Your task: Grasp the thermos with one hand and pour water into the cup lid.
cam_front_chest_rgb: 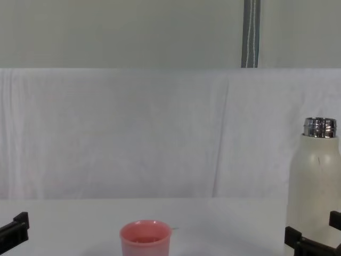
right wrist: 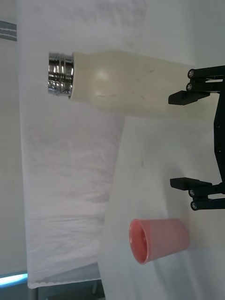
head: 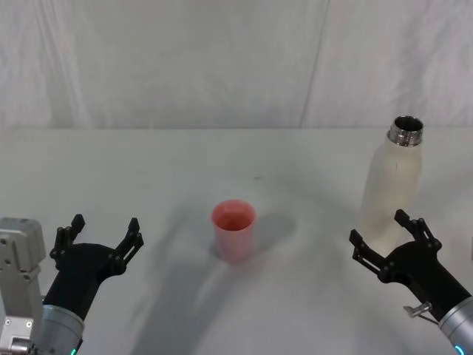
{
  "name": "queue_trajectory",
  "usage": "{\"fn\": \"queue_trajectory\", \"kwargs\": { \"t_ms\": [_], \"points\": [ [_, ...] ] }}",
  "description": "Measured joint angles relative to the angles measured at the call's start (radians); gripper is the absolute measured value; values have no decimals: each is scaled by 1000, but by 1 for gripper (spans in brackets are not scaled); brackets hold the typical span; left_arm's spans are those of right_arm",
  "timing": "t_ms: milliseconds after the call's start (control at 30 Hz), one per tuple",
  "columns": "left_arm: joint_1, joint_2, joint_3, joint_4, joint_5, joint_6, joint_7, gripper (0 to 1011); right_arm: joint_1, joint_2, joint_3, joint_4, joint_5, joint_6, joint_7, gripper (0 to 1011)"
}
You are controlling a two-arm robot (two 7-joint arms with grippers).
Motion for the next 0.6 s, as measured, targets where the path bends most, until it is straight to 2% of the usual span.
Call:
{"fn": "queue_trajectory", "kwargs": {
  "t_ms": [600],
  "points": [
    [0, 0, 0, 0, 0, 0, 0, 1001, 32, -29, -35, 25, -25, 5, -4, 1000]
  ]
}}
